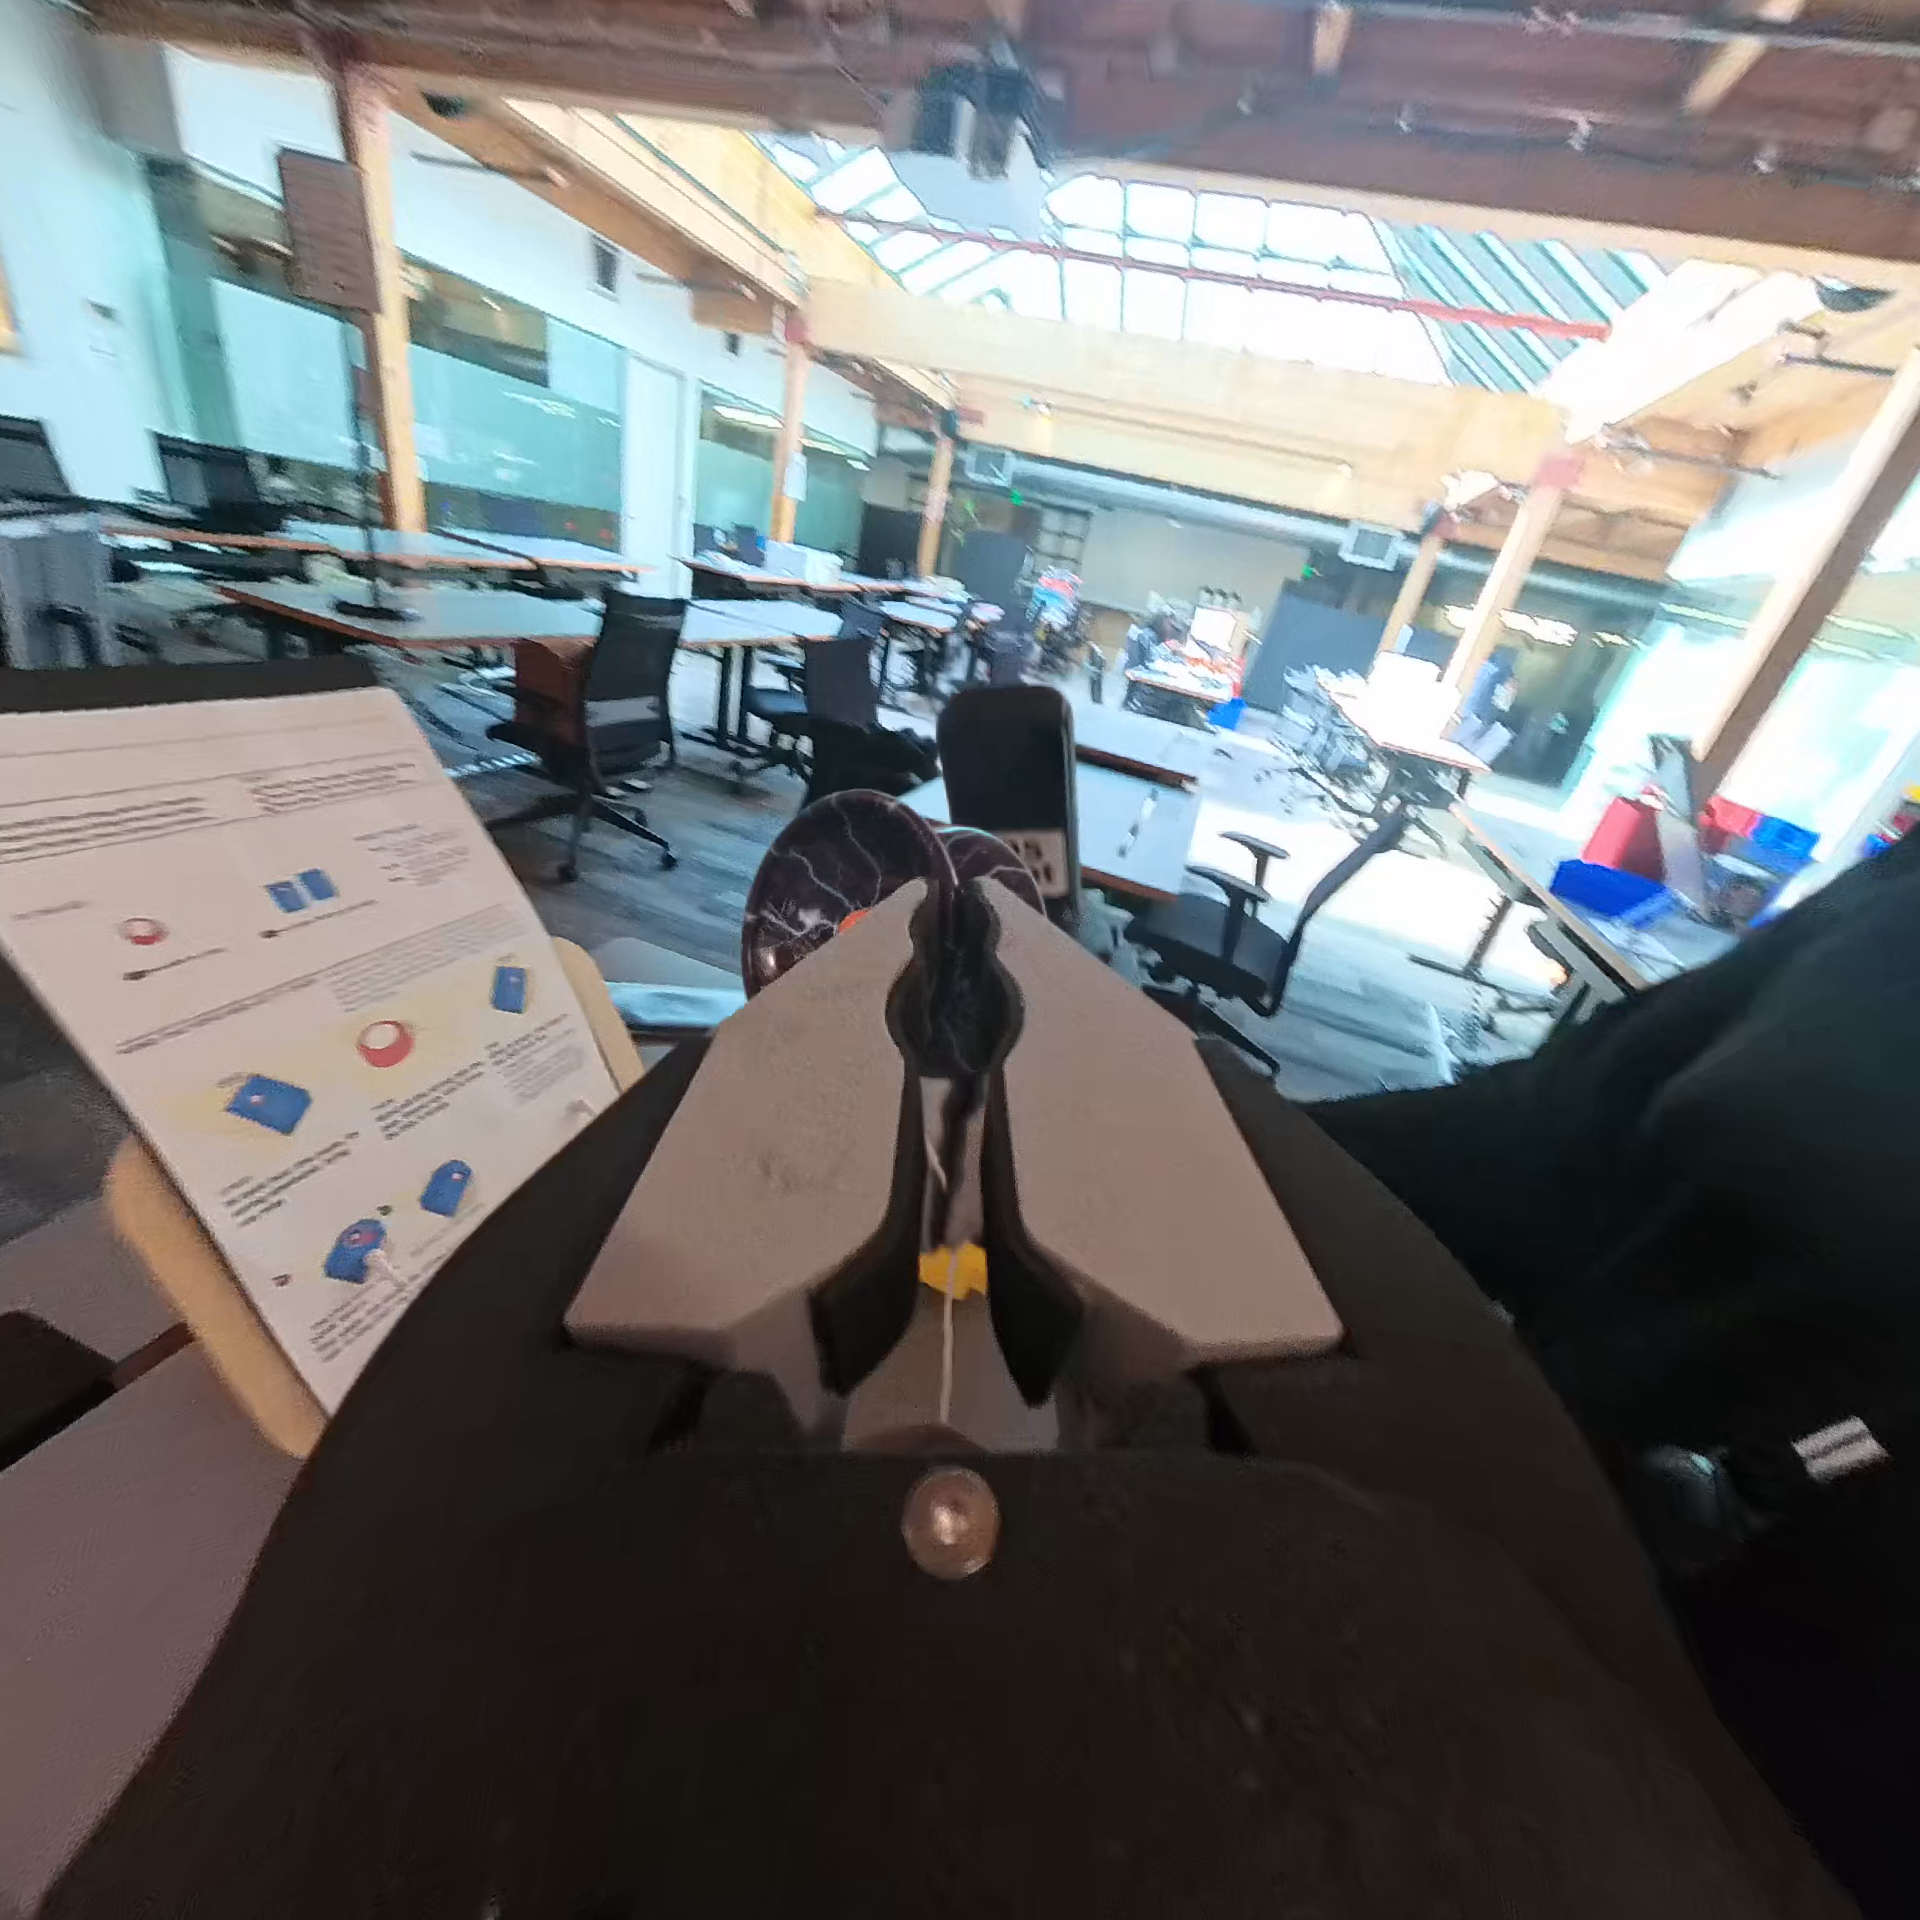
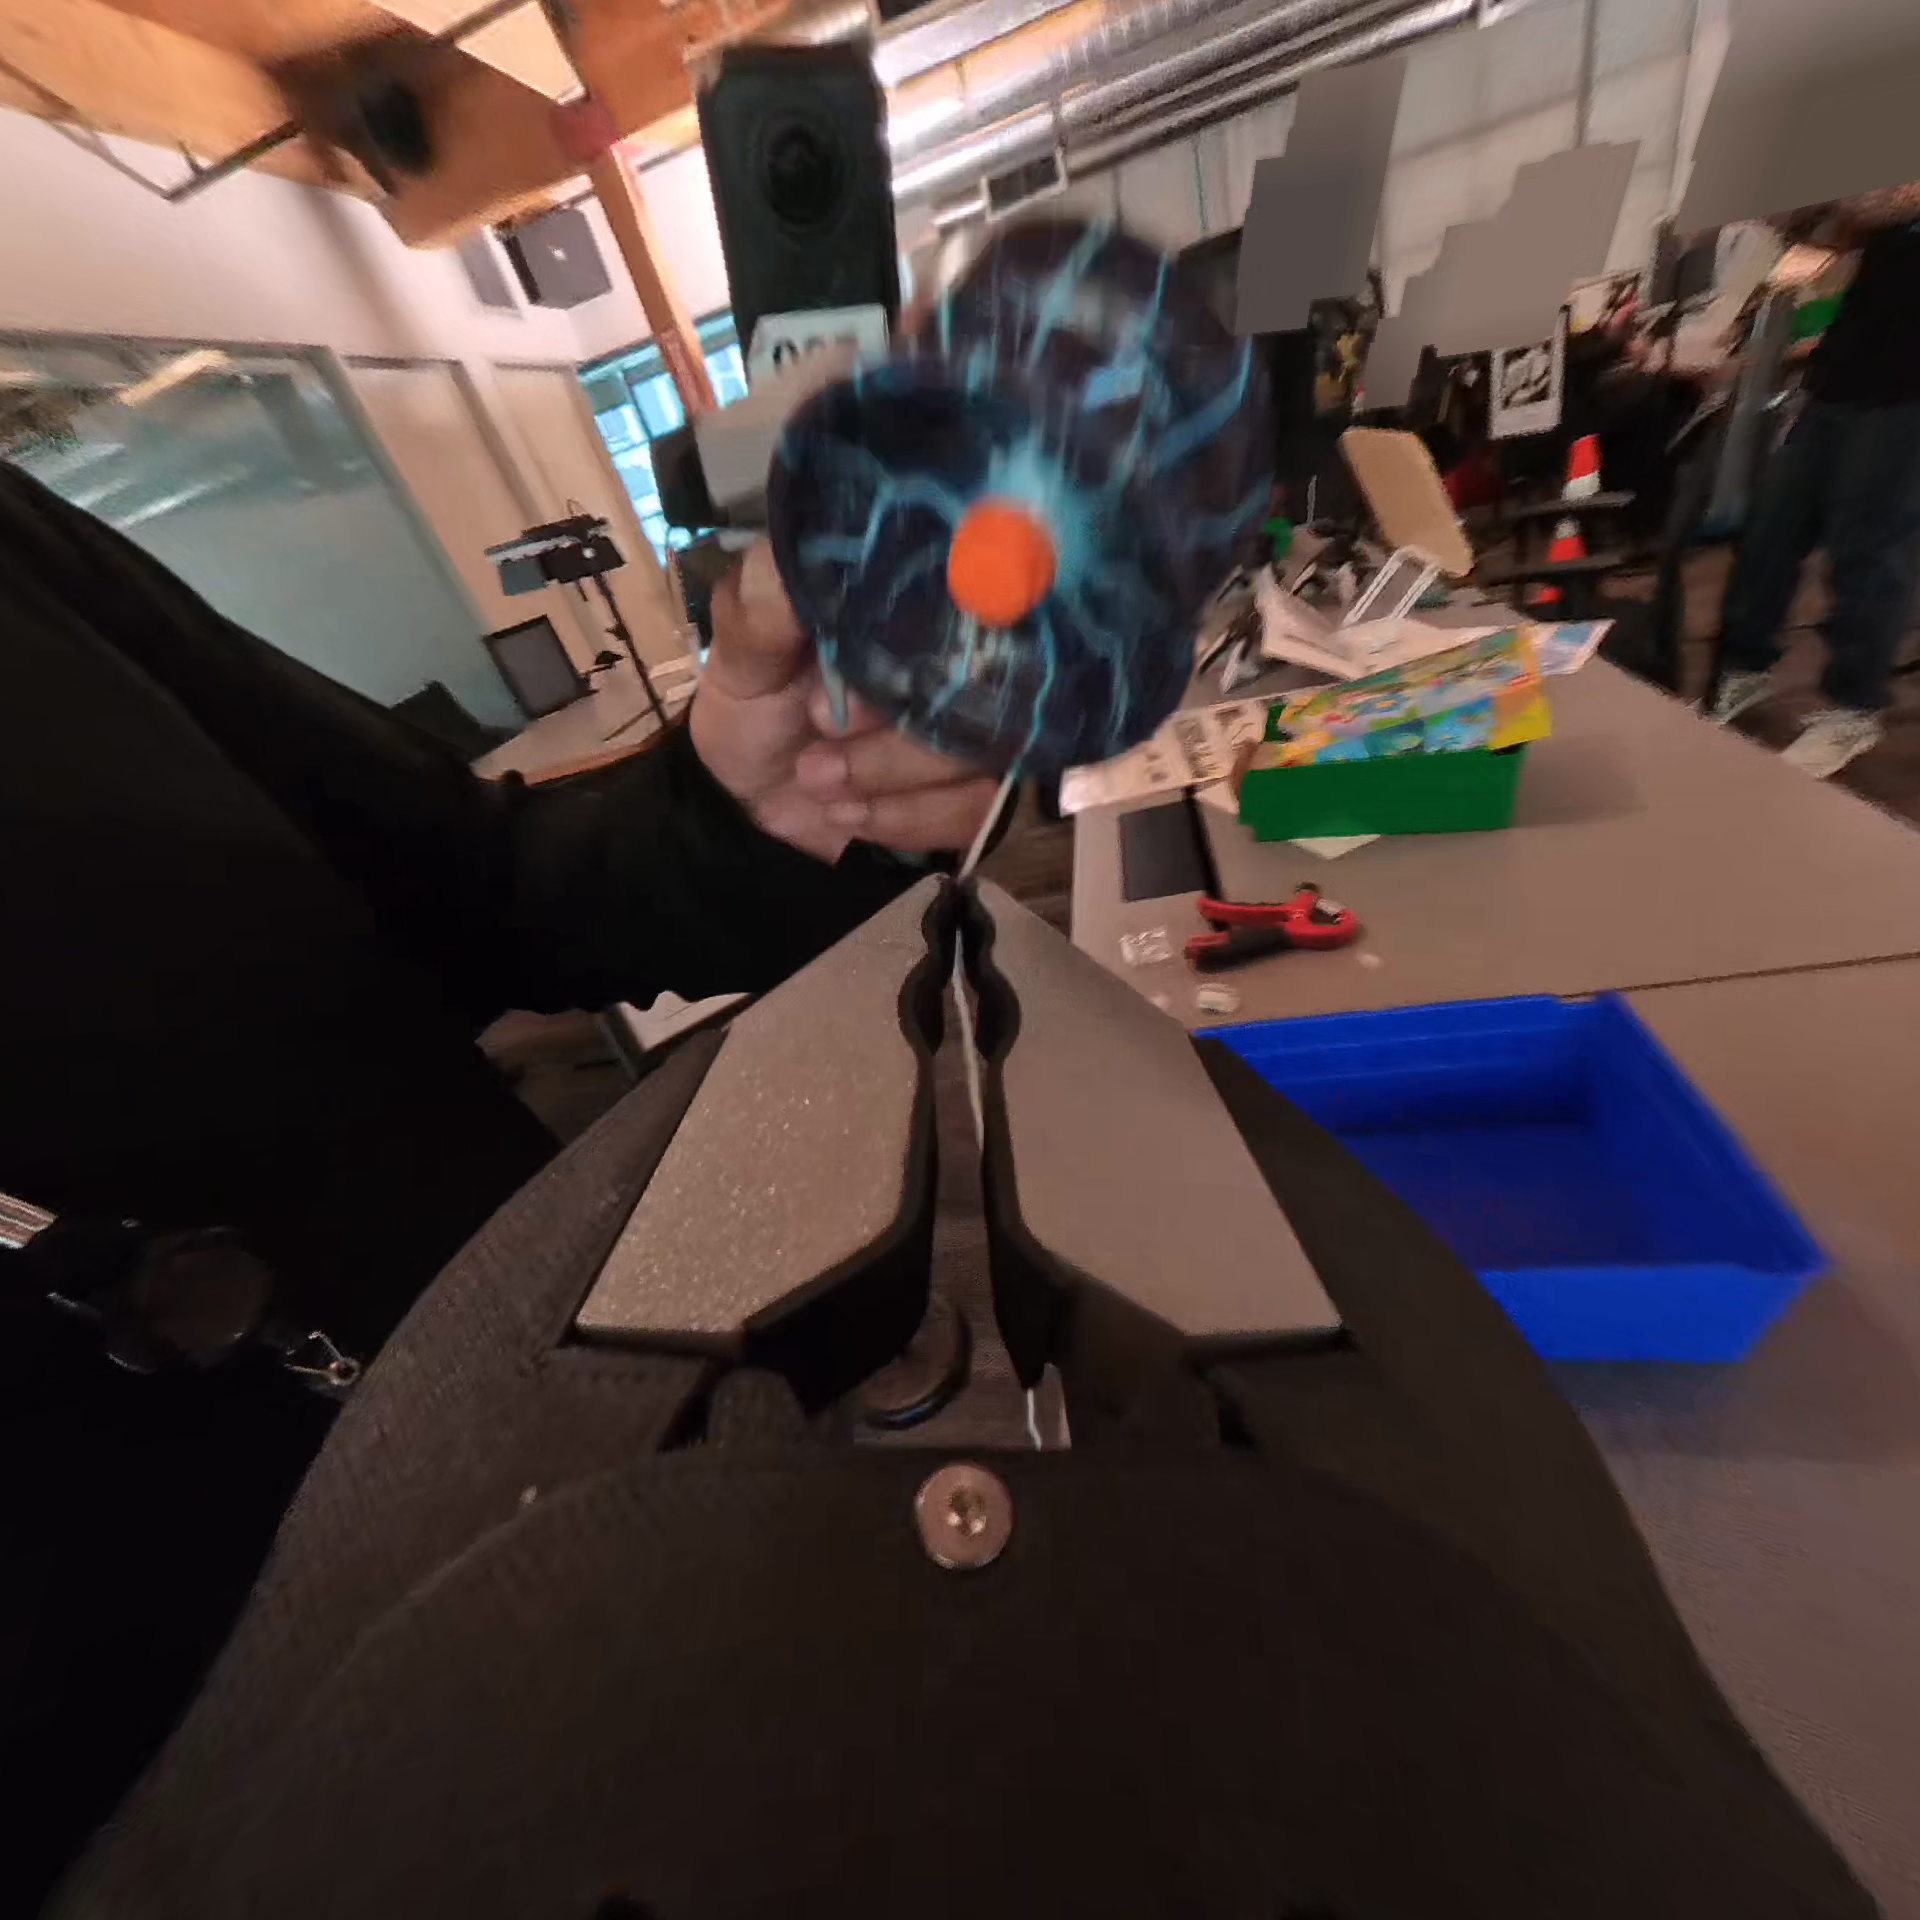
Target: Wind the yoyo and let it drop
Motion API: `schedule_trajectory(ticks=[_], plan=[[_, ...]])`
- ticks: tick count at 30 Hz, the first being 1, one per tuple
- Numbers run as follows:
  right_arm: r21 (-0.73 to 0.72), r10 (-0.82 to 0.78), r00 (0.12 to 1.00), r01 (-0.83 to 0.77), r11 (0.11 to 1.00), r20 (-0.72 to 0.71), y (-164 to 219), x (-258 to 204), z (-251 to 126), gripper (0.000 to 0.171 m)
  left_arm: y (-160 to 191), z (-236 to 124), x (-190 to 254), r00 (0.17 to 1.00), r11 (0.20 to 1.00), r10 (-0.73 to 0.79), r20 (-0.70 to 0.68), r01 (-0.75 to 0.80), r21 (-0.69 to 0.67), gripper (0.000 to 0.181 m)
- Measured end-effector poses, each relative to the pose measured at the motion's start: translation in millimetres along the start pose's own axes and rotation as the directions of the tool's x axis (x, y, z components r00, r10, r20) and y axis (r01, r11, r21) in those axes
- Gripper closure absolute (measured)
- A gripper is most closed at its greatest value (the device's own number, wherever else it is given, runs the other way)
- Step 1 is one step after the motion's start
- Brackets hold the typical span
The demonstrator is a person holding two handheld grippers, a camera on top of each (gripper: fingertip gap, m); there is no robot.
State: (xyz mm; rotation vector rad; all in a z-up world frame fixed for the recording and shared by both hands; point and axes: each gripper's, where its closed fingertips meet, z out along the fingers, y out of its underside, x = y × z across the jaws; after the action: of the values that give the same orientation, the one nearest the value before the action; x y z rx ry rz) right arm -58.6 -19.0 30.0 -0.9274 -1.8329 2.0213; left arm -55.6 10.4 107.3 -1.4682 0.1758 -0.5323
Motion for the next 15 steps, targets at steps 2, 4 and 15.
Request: schedule_trajectory(ticks=[2, 4, 15], plan=[[-0.022, 0.037, 0.998, -0.036, 0.999, 0.042, 14, -5, 12, 0.171, -6, -8, -13, 0.996, 0.999, 0.015, 0.09, -0.017, 0.029, 0.181], [-0.028, 0.074, 0.993, -0.072, 0.997, 0.096, 21, -16, 24, 0.171, -7, -15, -23, 0.989, 0.999, 0.022, 0.147, -0.027, 0.037, 0.181], [-0.211, -0.119, 0.993, 0.114, 0.971, -0.014, -41, -23, -11, 0.171, 50, -43, -52, 0.859, 0.88, 0.417, 0.298, -0.299, -0.369, 0.18]])
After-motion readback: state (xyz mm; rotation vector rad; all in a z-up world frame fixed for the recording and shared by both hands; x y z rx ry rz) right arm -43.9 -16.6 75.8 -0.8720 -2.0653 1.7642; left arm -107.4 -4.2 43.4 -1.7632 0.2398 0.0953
